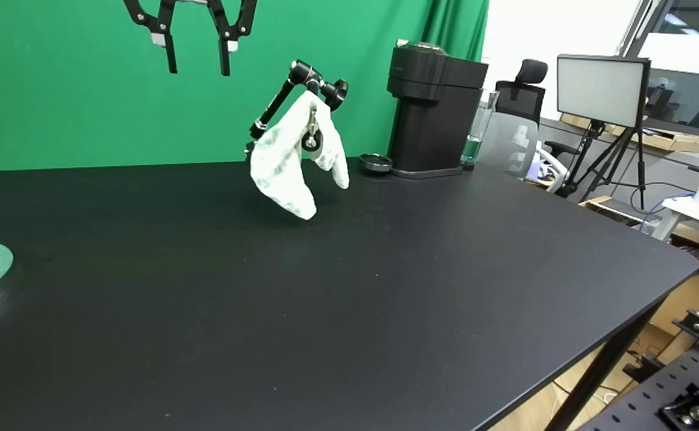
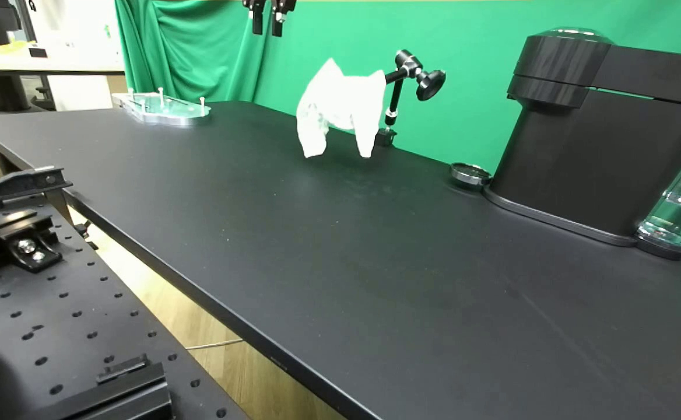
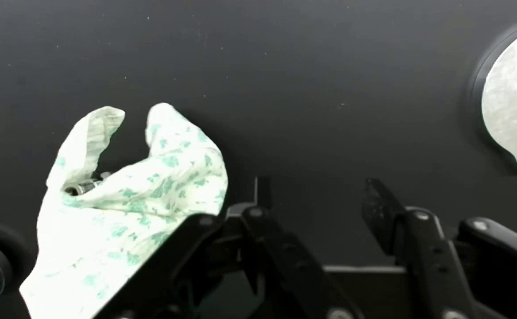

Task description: Hang the cloth on the stand

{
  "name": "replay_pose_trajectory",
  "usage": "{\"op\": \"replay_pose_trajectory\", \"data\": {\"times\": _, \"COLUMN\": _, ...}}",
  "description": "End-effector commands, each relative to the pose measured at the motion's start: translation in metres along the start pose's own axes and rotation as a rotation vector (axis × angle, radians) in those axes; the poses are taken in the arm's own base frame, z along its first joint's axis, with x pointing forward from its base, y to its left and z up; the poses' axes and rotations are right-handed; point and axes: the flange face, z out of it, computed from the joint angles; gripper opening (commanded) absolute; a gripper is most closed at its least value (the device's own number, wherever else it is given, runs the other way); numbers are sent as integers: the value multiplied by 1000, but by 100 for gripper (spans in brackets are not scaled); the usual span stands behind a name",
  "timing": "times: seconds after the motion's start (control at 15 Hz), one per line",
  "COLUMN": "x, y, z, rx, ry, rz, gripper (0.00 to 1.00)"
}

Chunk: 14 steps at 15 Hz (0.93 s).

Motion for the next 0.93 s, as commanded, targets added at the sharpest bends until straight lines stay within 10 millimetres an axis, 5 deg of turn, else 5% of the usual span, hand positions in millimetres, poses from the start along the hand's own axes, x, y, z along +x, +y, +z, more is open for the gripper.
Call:
{"op": "replay_pose_trajectory", "data": {"times": 0.0, "x": -5, "y": -1, "z": -11, "rx": -16, "ry": -51, "rz": 22, "gripper": 88}}
{"op": "replay_pose_trajectory", "data": {"times": 0.07, "x": 7, "y": 37, "z": 24, "rx": -67, "ry": -47, "rz": -1, "gripper": 94}}
{"op": "replay_pose_trajectory", "data": {"times": 0.27, "x": -18, "y": 49, "z": 45, "rx": -190, "ry": -63, "rz": -109, "gripper": 100}}
{"op": "replay_pose_trajectory", "data": {"times": 0.87, "x": -37, "y": 69, "z": 81, "rx": -317, "ry": -134, "rz": -263, "gripper": 100}}
